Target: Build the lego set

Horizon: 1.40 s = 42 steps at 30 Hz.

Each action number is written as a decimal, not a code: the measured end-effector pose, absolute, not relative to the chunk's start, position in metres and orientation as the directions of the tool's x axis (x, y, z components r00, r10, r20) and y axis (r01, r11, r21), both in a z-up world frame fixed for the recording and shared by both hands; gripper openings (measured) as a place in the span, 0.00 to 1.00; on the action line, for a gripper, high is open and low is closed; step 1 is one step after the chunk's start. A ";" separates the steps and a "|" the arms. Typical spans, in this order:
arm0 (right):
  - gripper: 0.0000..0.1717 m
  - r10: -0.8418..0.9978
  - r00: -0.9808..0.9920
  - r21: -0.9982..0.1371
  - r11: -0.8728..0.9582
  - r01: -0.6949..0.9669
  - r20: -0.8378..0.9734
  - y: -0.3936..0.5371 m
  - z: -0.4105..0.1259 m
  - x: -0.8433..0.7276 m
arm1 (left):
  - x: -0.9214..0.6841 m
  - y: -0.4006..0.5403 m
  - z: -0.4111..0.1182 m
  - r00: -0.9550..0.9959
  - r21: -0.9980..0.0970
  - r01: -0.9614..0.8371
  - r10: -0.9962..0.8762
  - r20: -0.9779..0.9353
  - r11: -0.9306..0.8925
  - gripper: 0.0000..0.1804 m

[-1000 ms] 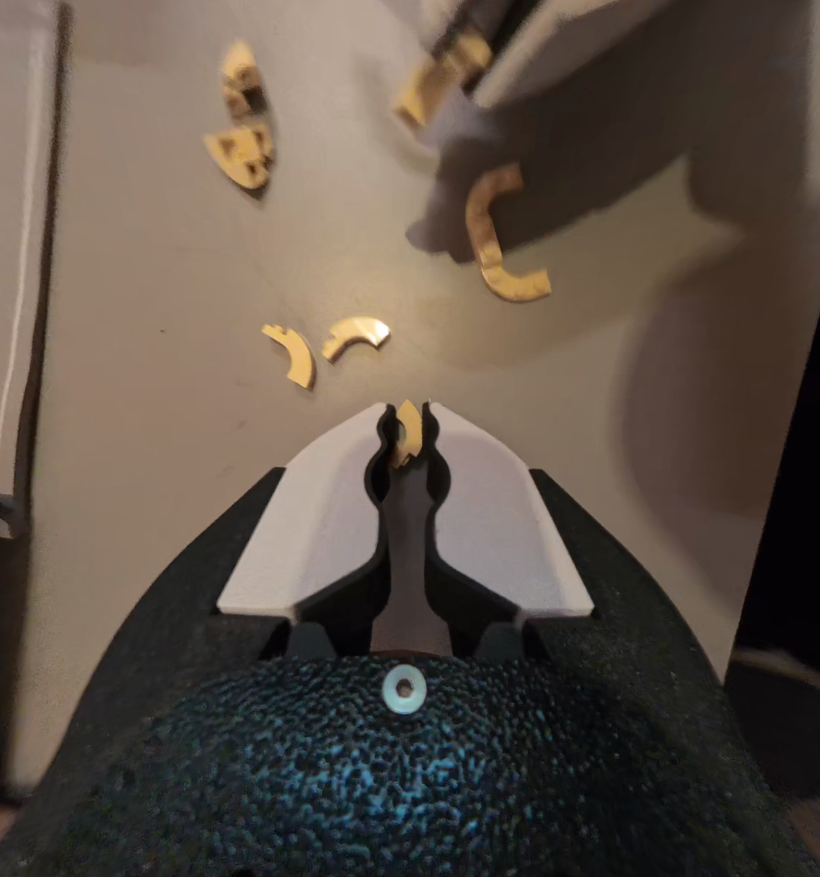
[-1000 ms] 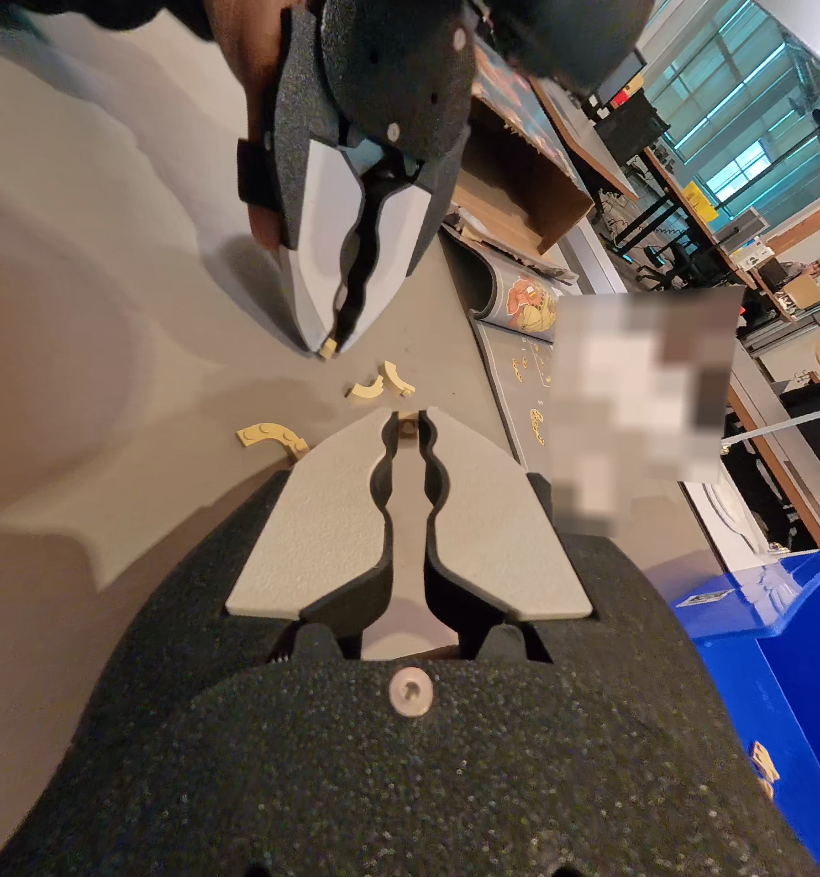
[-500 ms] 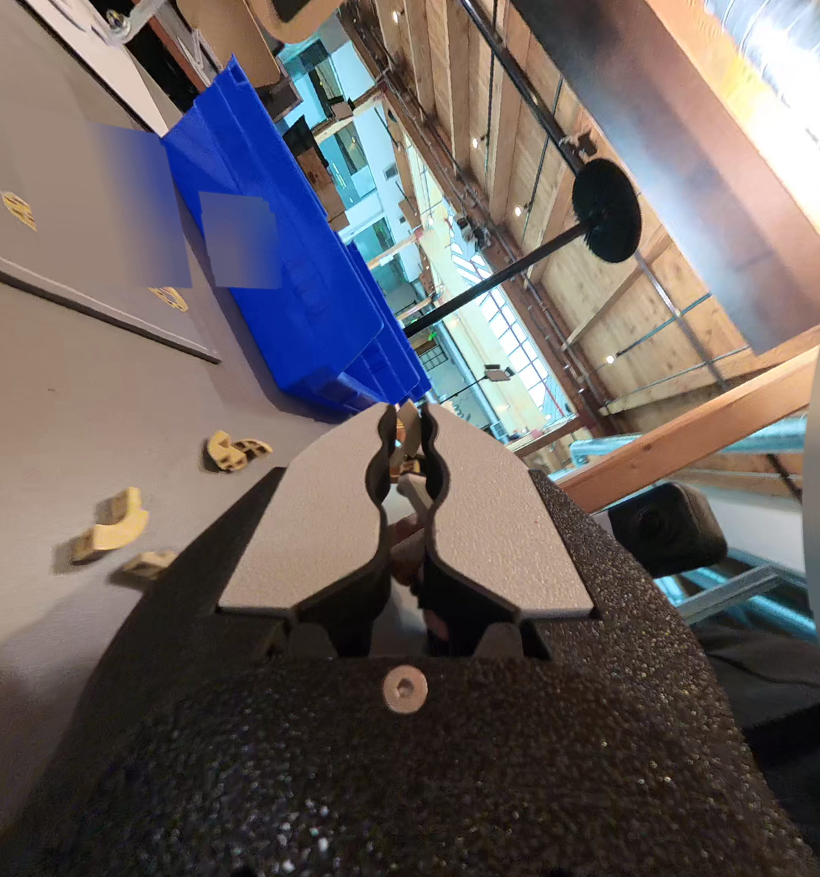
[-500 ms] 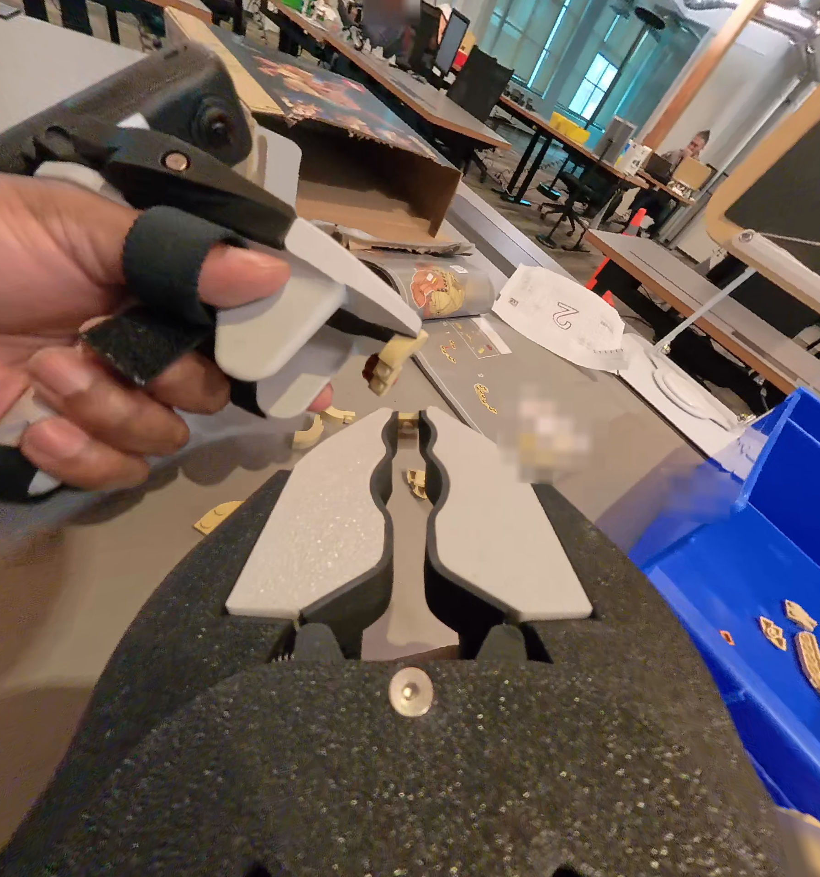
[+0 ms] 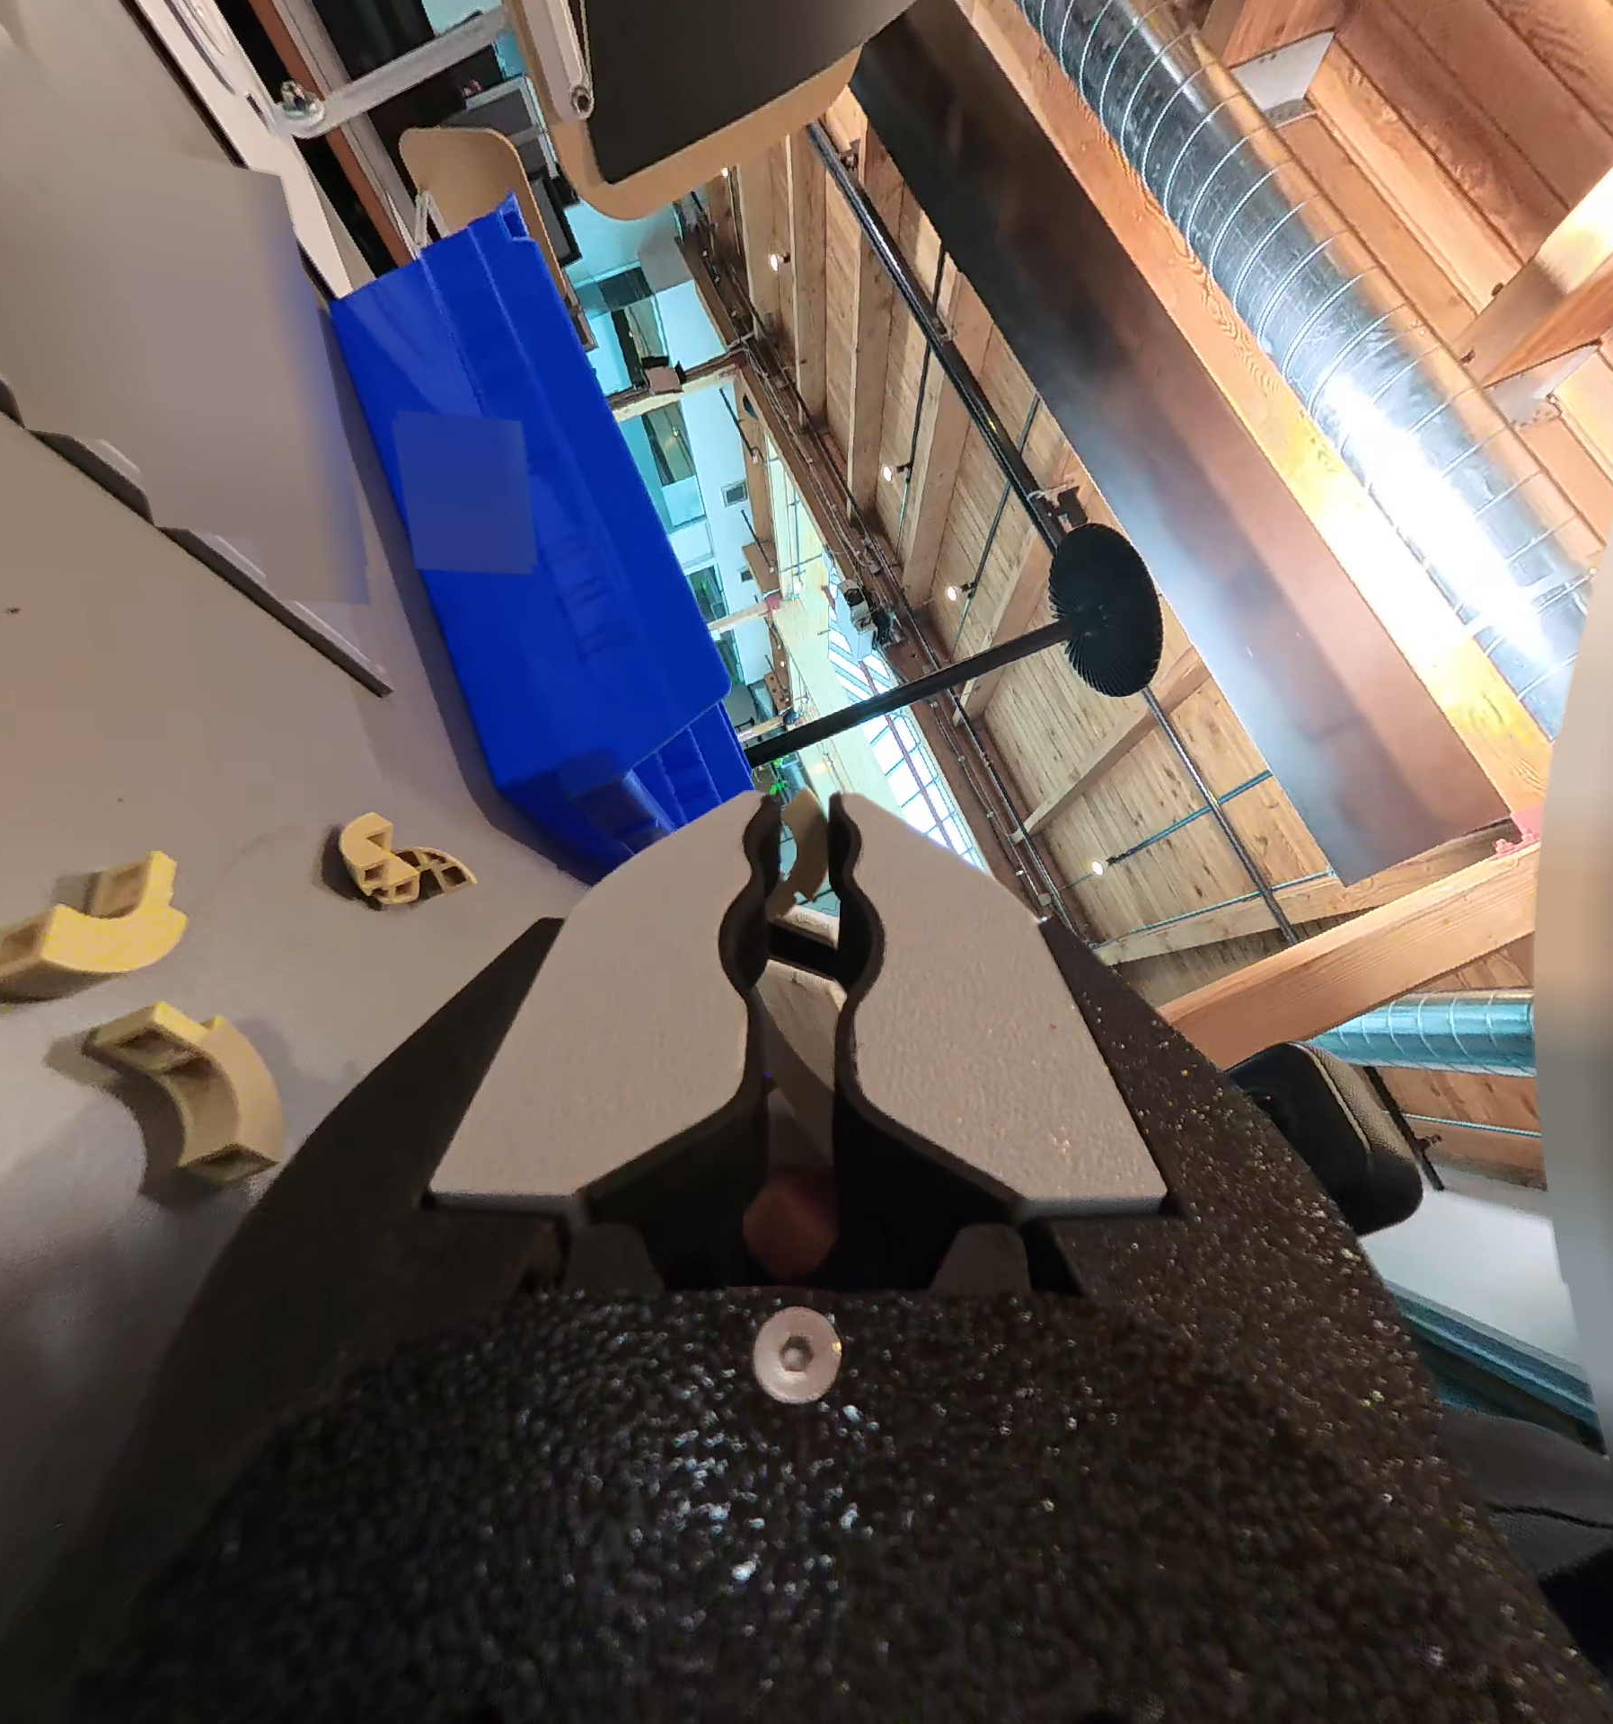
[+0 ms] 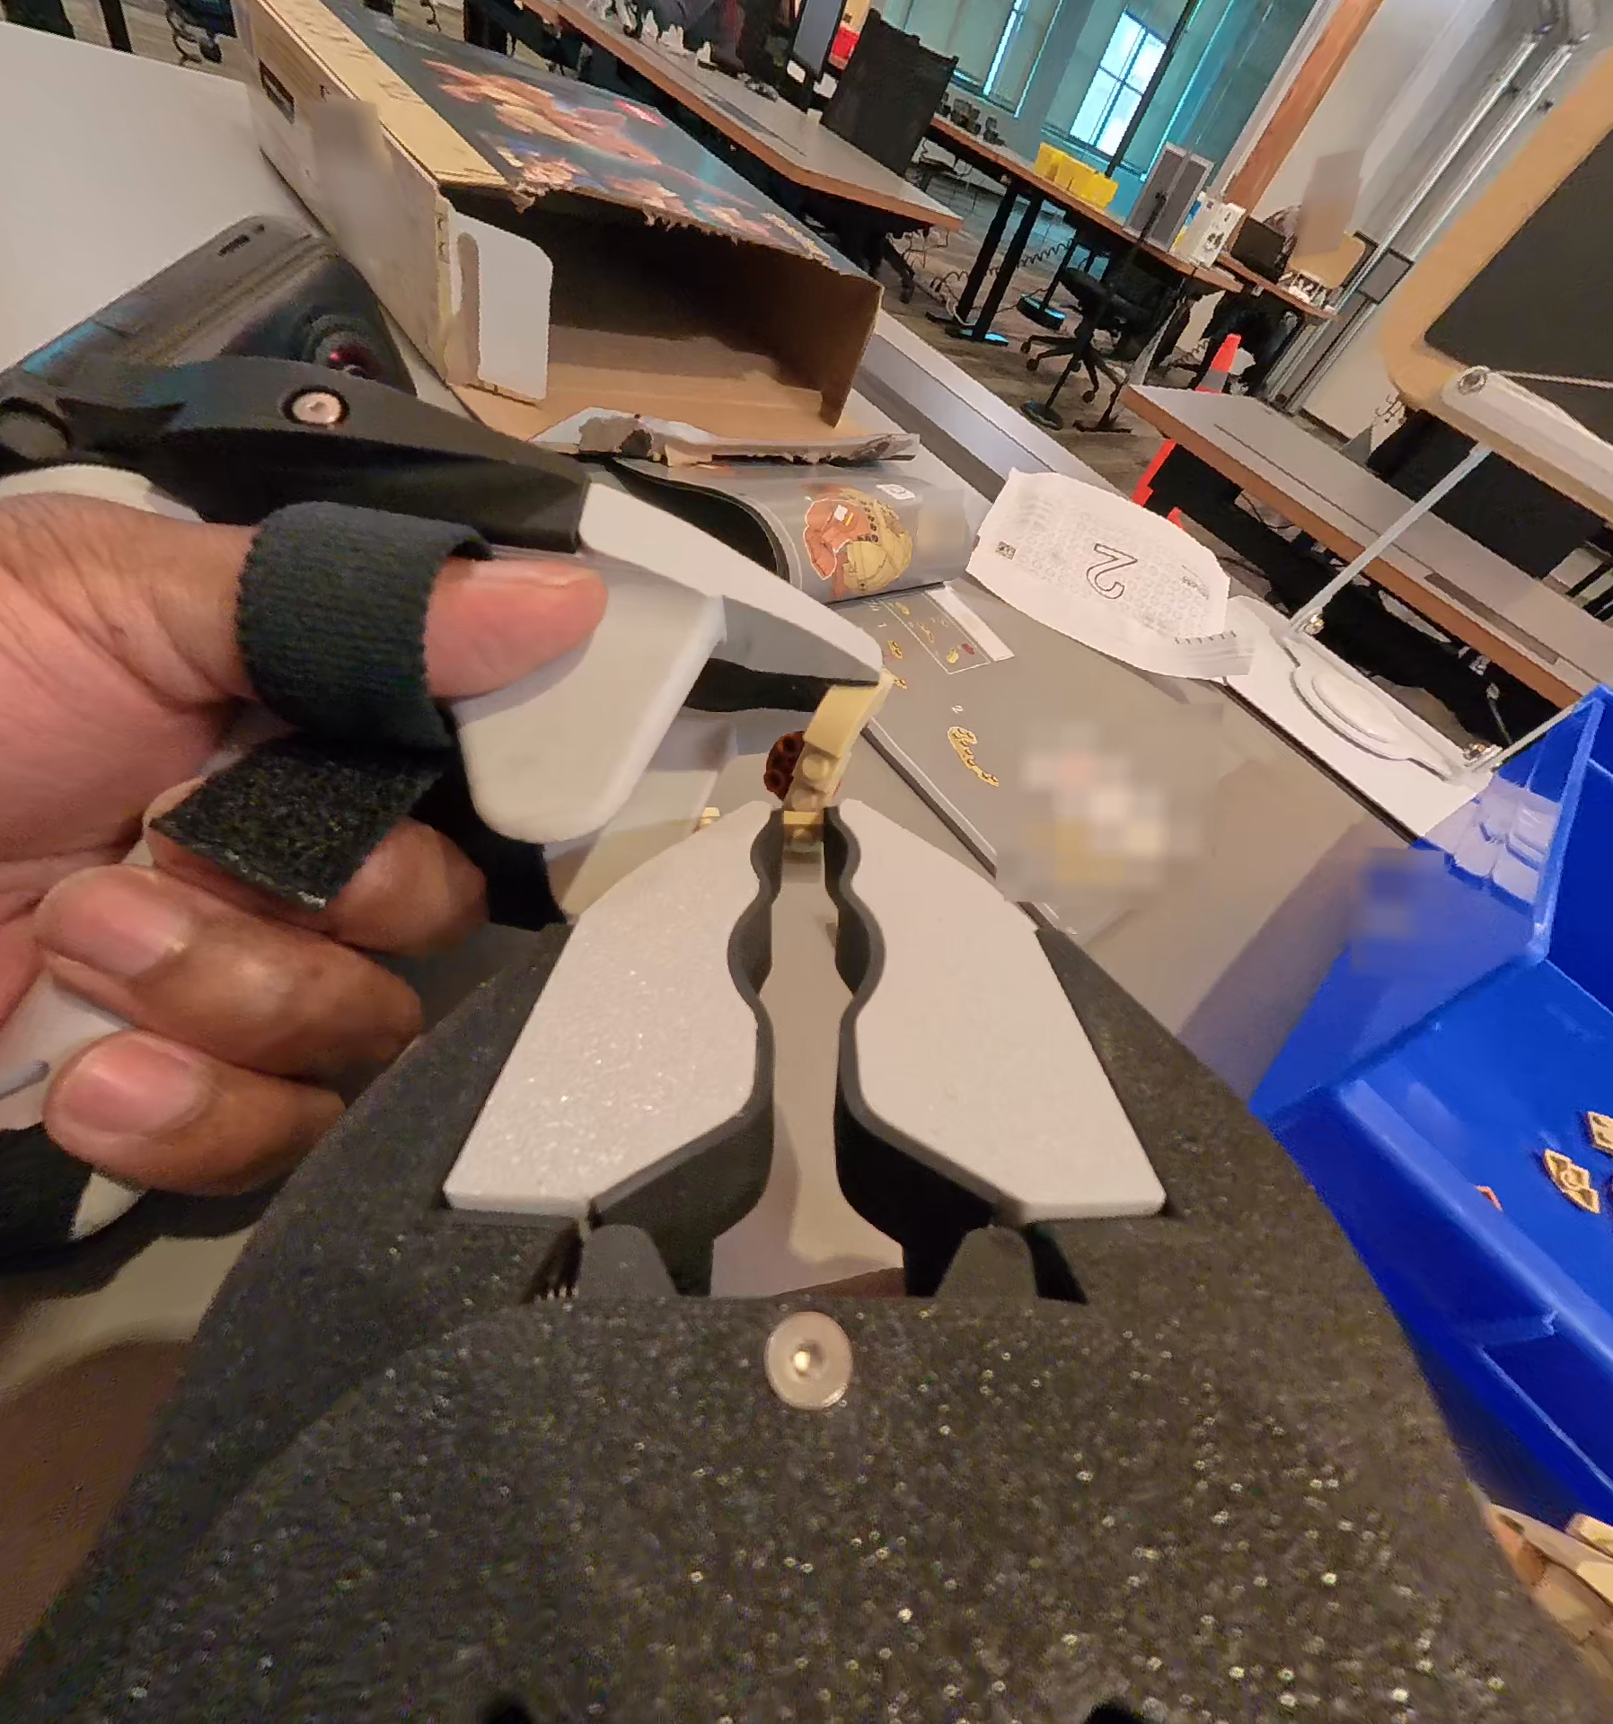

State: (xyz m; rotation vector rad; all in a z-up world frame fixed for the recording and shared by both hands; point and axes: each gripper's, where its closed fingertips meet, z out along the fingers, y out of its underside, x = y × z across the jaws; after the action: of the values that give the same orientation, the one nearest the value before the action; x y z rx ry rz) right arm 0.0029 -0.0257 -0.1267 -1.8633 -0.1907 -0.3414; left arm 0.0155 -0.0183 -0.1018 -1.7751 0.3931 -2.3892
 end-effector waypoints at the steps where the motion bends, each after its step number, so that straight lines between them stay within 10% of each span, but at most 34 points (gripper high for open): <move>1: 0.04 -0.044 0.945 -0.902 -0.315 0.294 0.324 -0.025 -0.127 0.003 | 0.015 -0.019 -0.102 -0.296 -0.285 -0.042 -0.260 0.919 -0.958 0.05; 42: 0.04 -0.076 0.916 -0.866 -0.365 0.342 0.394 -0.022 -0.137 0.002 | 0.011 -0.014 -0.111 -0.324 -0.057 0.041 -0.067 0.944 -0.998 0.04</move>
State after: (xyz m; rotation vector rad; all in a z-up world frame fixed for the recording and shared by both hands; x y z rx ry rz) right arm 0.0019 -0.0217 -0.1369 -1.8982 -0.1953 -0.4425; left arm 0.0114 -0.0137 -0.1105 -1.7861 0.0348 -2.5033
